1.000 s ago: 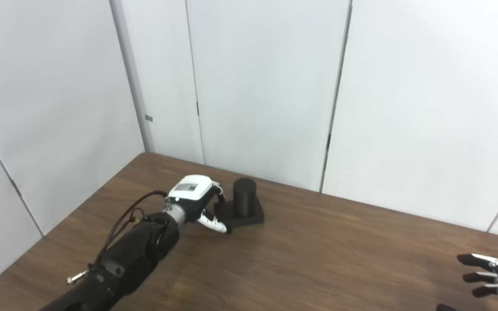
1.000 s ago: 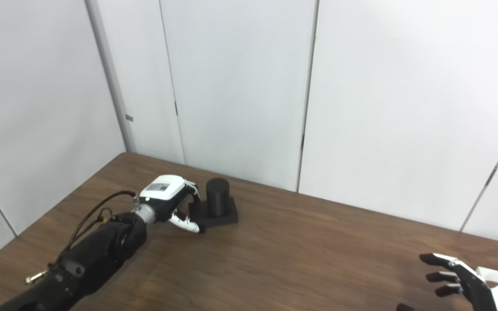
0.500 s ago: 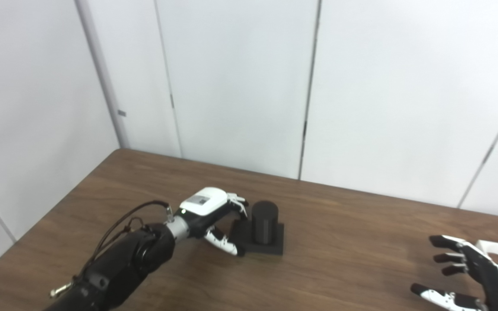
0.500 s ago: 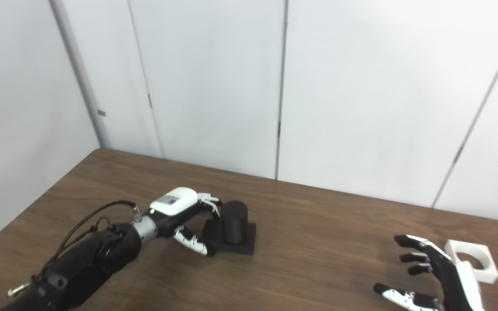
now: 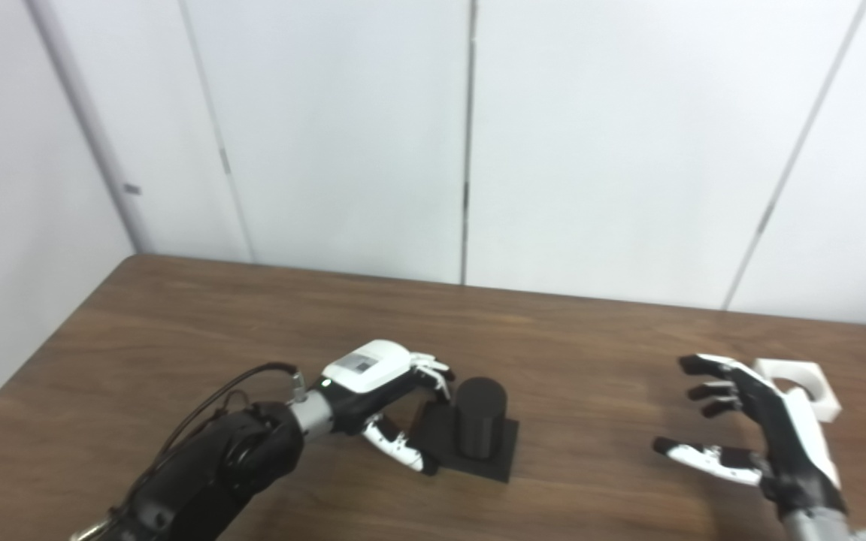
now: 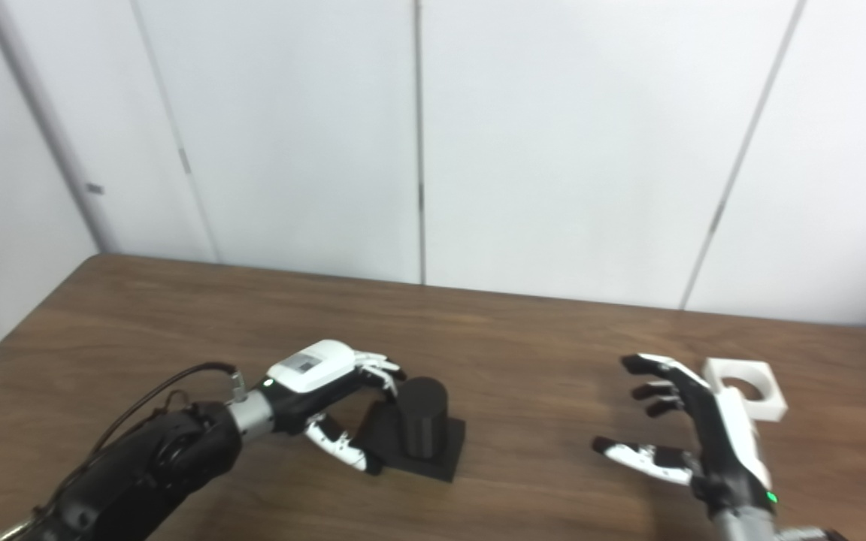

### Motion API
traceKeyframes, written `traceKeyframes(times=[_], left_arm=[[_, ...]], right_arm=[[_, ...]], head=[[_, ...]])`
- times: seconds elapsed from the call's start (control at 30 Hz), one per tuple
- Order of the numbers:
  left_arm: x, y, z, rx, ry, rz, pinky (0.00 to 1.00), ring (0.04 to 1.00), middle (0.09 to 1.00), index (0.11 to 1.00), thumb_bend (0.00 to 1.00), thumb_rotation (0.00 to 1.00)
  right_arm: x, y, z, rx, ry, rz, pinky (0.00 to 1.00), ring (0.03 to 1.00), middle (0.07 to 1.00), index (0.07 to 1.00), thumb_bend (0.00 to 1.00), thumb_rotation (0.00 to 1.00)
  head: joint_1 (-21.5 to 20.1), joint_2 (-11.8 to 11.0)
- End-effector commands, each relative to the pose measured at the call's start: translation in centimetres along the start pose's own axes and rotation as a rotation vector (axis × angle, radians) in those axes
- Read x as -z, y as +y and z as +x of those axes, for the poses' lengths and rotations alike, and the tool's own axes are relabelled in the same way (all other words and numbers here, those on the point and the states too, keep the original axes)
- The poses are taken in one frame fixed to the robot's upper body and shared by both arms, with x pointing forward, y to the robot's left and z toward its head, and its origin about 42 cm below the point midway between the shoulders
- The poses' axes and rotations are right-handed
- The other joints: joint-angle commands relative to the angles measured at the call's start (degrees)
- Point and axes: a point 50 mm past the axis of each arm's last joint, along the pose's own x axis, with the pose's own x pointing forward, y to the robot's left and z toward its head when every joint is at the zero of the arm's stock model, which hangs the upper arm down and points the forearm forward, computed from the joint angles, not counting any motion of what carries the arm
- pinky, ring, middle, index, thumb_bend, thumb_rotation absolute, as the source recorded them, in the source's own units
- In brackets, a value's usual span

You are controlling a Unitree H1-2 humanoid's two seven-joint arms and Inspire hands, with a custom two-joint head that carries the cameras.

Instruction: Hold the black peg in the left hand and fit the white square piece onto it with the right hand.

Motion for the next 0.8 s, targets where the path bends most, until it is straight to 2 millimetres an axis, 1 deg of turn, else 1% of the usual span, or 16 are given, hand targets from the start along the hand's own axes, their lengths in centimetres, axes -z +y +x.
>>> traceKeyframes(times=[0.0,0.1,0.13,0.17,0.23,0.27,0.37,0.4,0.43,0.47,0.53,0.6,0.63,0.67,0.73,0.77], left_arm=[[-2.1,-3.8,0.8,0.196,-0.024,0.064,0.85,0.911,0.875,0.489,0.52,0.08],[-2.7,-4.4,1.3,0.212,-0.012,0.12,0.8,0.906,0.879,0.491,0.52,0.08],[-2.8,-4.5,1.4,0.214,-0.011,0.128,0.79,0.902,0.877,0.491,0.52,0.08],[-2.8,-4.6,1.4,0.214,-0.011,0.139,0.79,0.897,0.875,0.491,0.52,0.08],[-2.8,-4.6,1.4,0.219,-0.01,0.158,0.8,0.894,0.873,0.491,0.52,0.08],[-2.7,-4.7,1.4,0.218,-0.012,0.159,0.8,0.893,0.873,0.491,0.52,0.08],[-2.6,-5.0,1.4,0.219,-0.013,0.157,0.82,0.891,0.87,0.49,0.52,0.08],[-2.5,-5.0,1.3,0.219,-0.014,0.154,0.82,0.889,0.869,0.49,0.52,0.07],[-2.4,-5.1,1.3,0.219,-0.014,0.153,0.82,0.889,0.869,0.49,0.52,0.07],[-2.3,-5.2,1.2,0.216,-0.015,0.151,0.82,0.889,0.869,0.49,0.52,0.07],[-2.1,-5.2,1.0,0.212,-0.015,0.149,0.82,0.88,0.864,0.49,0.52,0.07],[-1.9,-5.2,0.7,0.212,0.0,0.15,0.83,0.884,0.867,0.49,0.52,0.07],[-1.8,-5.2,0.6,0.209,0.009,0.152,0.83,0.88,0.865,0.49,0.52,0.07],[-1.7,-5.2,0.5,0.207,0.016,0.155,0.83,0.876,0.863,0.49,0.52,0.07],[-1.4,-5.3,0.3,0.206,0.024,0.16,0.83,0.875,0.863,0.49,0.52,0.07],[-1.3,-5.3,0.2,0.206,0.025,0.161,0.84,0.874,0.863,0.49,0.52,0.07]], right_arm=[[-1.5,-0.4,1.3,0.043,-0.101,0.007,0.53,0.614,0.719,0.699,0.63,0.0],[-2.0,-0.2,1.4,0.051,-0.098,0.008,0.53,0.617,0.723,0.699,0.63,0.0],[-2.1,-0.2,1.4,0.053,-0.101,0.005,0.53,0.619,0.727,0.701,0.63,0.0],[-2.3,-0.5,1.4,0.057,-0.103,0.003,0.53,0.631,0.738,0.706,0.62,0.0],[-2.7,-1.1,1.5,0.06,-0.105,-0.005,0.53,0.648,0.749,0.709,0.62,0.0],[-3.0,-1.9,1.6,0.058,-0.115,-0.027,0.53,0.652,0.752,0.71,0.62,0.0],[-3.6,-4.4,2.1,0.053,-0.148,-0.114,0.54,0.642,0.722,0.683,0.65,0.01],[-3.8,-5.3,2.4,0.041,-0.162,-0.154,0.55,0.641,0.715,0.682,0.65,0.0],[-3.9,-5.9,2.6,0.032,-0.17,-0.18,0.56,0.646,0.718,0.685,0.66,0.0],[-4.1,-6.8,2.9,0.014,-0.158,-0.222,0.56,0.648,0.719,0.686,0.66,0.0],[-4.5,-8.6,3.5,-0.016,-0.122,-0.31,0.6,0.712,0.772,0.708,0.68,0.02],[-5.1,-10.7,4.4,-0.056,-0.088,-0.44,0.64,0.757,0.801,0.728,0.69,0.06],[-5.4,-11.8,4.8,-0.072,-0.075,-0.51,0.63,0.762,0.812,0.741,0.7,0.08],[-5.7,-12.8,5.4,-0.083,-0.065,-0.573,0.61,0.759,0.822,0.752,0.72,0.09],[-6.0,-14.2,6.4,-0.106,-0.049,-0.665,0.61,0.762,0.832,0.76,0.75,0.1],[-6.1,-14.8,6.9,-0.12,-0.038,-0.706,0.63,0.778,0.844,0.767,0.77,0.11]], head=[[-1.3,0.0],[-4.0,0.0],[-4.3,0.0],[-5.7,-0.1],[-6.8,-0.2],[-8.5,-0.6],[-11.7,-1.6],[-13.7,-2.2],[-13.7,-2.2],[-15.4,-2.7],[-16.5,-2.7],[-18.6,-3.6],[-18.6,-3.6],[-19.6,-4.2],[-20.9,-4.9],[-21.4,-5.1]])
